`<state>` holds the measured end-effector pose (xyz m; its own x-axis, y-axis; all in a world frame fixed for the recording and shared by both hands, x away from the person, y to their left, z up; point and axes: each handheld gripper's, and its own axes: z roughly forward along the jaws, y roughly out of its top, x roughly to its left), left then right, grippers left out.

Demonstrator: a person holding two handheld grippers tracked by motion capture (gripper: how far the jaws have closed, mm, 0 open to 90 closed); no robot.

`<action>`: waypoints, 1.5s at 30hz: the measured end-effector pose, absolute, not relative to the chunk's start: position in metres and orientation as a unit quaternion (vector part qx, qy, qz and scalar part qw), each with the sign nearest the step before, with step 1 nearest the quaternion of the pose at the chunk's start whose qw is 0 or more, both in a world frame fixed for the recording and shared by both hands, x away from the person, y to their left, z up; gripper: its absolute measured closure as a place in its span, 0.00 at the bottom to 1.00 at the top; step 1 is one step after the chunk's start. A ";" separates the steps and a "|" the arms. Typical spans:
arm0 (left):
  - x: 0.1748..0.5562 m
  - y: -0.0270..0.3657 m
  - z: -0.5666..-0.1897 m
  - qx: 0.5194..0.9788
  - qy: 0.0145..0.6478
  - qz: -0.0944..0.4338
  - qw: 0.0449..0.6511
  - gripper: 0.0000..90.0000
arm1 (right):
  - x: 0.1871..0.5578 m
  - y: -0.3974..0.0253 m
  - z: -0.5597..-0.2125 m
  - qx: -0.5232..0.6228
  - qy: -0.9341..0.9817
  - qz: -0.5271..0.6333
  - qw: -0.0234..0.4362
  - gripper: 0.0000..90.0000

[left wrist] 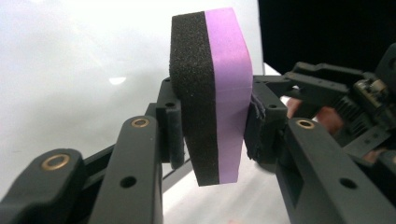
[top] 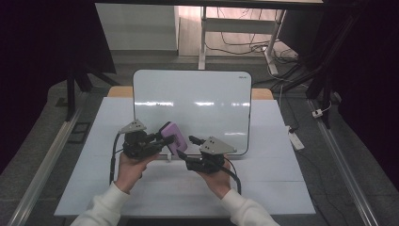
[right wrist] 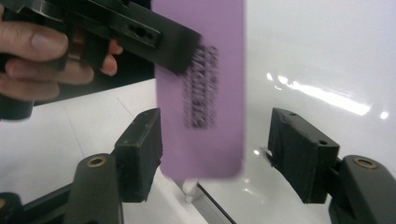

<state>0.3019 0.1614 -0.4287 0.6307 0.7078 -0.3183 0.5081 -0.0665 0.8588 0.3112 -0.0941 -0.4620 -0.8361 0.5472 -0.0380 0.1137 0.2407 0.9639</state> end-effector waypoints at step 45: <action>0.312 0.218 -0.380 0.729 0.458 0.148 0.486 0.69 | 0.309 -0.279 -0.497 0.327 0.777 0.471 0.259 0.37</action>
